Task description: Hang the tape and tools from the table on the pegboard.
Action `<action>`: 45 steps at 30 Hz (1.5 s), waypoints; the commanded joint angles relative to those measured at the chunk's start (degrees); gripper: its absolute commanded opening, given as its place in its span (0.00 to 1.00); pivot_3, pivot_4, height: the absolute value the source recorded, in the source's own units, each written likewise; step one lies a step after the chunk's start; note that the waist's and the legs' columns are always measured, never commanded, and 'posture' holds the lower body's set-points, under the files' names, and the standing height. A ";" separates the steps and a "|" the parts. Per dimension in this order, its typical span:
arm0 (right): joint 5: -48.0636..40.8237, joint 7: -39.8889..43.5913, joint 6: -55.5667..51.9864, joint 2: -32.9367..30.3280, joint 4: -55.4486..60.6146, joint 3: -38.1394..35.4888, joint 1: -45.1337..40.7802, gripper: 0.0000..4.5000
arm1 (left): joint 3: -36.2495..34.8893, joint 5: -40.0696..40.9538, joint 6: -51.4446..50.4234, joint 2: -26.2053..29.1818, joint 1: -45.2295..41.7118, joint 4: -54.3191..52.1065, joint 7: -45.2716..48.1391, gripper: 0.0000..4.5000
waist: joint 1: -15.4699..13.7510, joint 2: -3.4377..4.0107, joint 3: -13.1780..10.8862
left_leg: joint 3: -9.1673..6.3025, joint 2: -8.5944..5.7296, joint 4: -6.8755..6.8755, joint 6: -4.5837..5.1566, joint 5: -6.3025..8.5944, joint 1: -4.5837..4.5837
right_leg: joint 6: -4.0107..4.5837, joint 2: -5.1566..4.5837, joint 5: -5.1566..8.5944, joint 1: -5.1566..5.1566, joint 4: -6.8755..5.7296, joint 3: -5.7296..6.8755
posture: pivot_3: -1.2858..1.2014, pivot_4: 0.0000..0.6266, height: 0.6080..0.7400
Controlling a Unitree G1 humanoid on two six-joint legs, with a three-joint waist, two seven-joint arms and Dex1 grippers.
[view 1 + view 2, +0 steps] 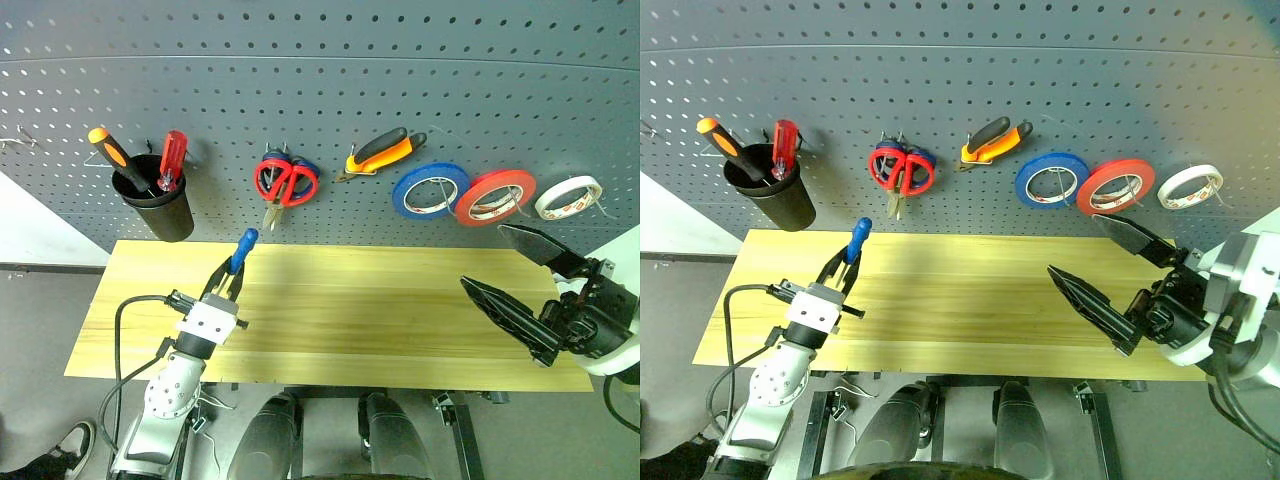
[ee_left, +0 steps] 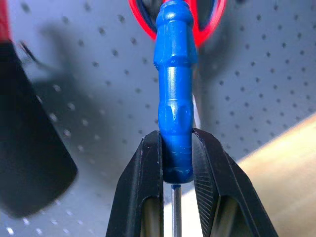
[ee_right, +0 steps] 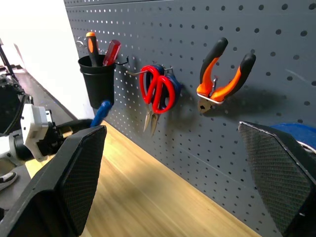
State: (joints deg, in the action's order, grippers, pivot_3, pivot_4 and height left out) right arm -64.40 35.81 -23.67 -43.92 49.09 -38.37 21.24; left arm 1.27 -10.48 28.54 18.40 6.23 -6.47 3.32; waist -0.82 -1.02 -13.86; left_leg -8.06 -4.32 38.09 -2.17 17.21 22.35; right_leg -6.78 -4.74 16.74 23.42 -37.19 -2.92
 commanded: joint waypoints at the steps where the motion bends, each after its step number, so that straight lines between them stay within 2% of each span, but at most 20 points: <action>1: -0.17 0.82 0.72 0.12 -0.11 -0.17 -0.52 1.00 | -0.60 1.54 1.35 -1.45 -2.96 -3.27 -0.19 0.10 | 0.08 0.02 0.04 | 0.00 0.00 0.00 0.00 0.00 0.00 | 0.00 0.01 0.00 0.00 -0.01 0.00 | 0.51 0.31 0.87; 13: 0.94 2.37 0.41 0.05 -1.82 0.15 -1.44 1.00 | -2.51 2.07 -2.62 -2.78 -10.37 -12.65 0.78 0.10 | 0.10 0.14 0.33 | 0.04 0.00 0.04 -0.02 -0.02 -0.03 | 0.00 0.09 -0.01 0.01 -0.10 -0.01 | 0.51 0.30 0.87; 27: 0.94 2.95 0.44 0.23 -2.26 0.37 -1.96 1.00 | -9.35 1.37 -10.71 -1.63 -22.77 -12.79 -1.28 0.10 | 0.15 0.12 0.47 | 0.06 0.00 0.14 -0.06 -0.05 -0.06 | -0.01 0.16 -0.01 0.01 -0.27 -0.01 | 0.51 0.31 0.87; 34: -2.88 2.85 0.80 -0.17 -1.07 -1.28 -2.68 1.00 | -11.67 -0.16 -13.11 -1.26 -21.95 -13.25 -2.43 0.10 | 0.09 0.11 0.50 | 0.07 0.00 0.16 -0.07 -0.05 -0.07 | -0.01 0.16 -0.01 0.01 -0.30 -0.01 | 0.51 0.31 0.87; 45: -2.24 3.67 0.21 -1.17 -2.85 -1.10 -3.86 1.00 | -14.59 -3.08 -13.27 0.63 -21.67 -11.28 -5.29 0.10 | 0.10 0.09 0.52 | 0.06 0.00 0.16 -0.07 -0.05 -0.07 | -0.01 0.16 -0.02 0.01 -0.31 -0.01 | 0.51 0.31 0.87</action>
State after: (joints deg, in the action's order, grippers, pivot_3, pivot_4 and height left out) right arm -66.31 38.97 -23.81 -44.30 45.83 -37.91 17.72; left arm -11.28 -13.25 15.06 18.13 -15.78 -16.90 -1.00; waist -0.72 -0.93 -13.34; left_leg -8.00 -4.32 38.25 -2.24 17.16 22.27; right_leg -6.79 -4.58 16.72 23.43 -37.50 -2.94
